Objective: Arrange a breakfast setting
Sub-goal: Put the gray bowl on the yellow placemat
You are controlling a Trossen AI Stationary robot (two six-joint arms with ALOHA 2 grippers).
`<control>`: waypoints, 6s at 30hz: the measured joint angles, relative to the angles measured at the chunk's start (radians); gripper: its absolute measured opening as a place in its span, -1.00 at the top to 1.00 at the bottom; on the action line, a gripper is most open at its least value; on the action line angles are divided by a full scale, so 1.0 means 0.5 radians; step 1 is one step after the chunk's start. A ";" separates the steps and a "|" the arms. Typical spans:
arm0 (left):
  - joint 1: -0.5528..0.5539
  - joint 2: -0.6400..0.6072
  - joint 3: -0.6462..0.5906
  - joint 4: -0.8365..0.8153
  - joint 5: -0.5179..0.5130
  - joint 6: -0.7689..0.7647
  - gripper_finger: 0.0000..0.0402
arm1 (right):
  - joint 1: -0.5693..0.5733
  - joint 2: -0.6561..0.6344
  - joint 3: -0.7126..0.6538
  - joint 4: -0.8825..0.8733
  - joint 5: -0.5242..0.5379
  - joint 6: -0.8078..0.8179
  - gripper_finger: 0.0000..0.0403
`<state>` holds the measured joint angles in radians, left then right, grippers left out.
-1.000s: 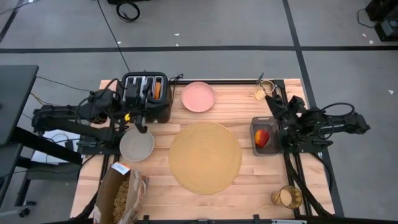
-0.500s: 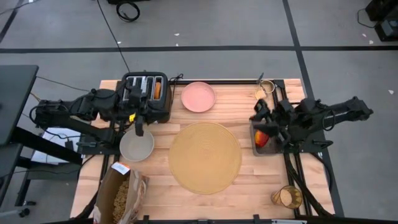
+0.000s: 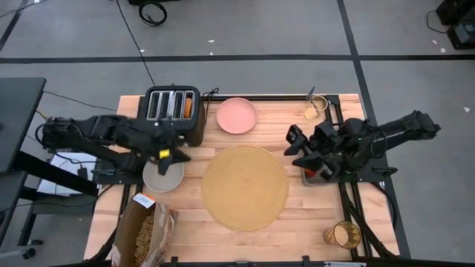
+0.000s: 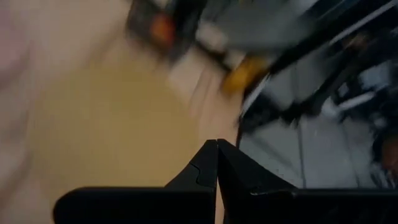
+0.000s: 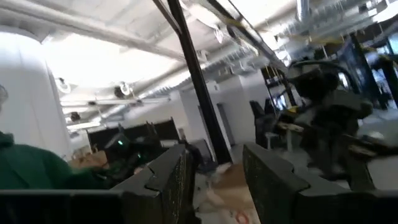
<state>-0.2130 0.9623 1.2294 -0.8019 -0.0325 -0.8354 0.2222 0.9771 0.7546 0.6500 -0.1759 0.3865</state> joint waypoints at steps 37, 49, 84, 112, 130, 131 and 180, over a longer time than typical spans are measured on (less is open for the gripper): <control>-0.041 0.753 -0.701 -0.396 0.002 -1.269 0.21 | -0.077 0.105 -0.003 -0.891 0.732 -0.266 -0.06; -0.017 0.820 -0.917 -0.119 -0.080 -1.342 0.22 | -0.108 0.105 -0.003 -0.937 0.750 -0.249 -0.06; -0.383 0.995 0.024 -0.442 -0.127 0.105 0.96 | -0.127 -0.156 -0.002 -0.859 0.933 -0.571 -0.04; -0.148 1.607 0.149 0.620 -0.207 2.857 0.94 | 0.151 0.227 0.746 -2.837 1.106 -0.446 -0.04; -0.165 1.901 0.149 0.559 -0.404 3.323 0.94 | 0.298 0.495 0.744 -2.903 1.098 -0.128 -0.04; -0.165 1.901 0.149 0.559 -0.401 3.324 0.94 | 0.302 0.509 0.744 -2.890 1.098 -0.128 -0.04; -0.168 1.909 0.190 0.485 -0.423 3.150 0.75 | 0.266 0.598 0.743 -2.723 0.963 -0.036 -0.04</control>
<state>-0.2970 1.9167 1.3245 -0.5595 -0.2440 0.7395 0.3550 1.2762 1.1259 -0.7113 0.3057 0.3683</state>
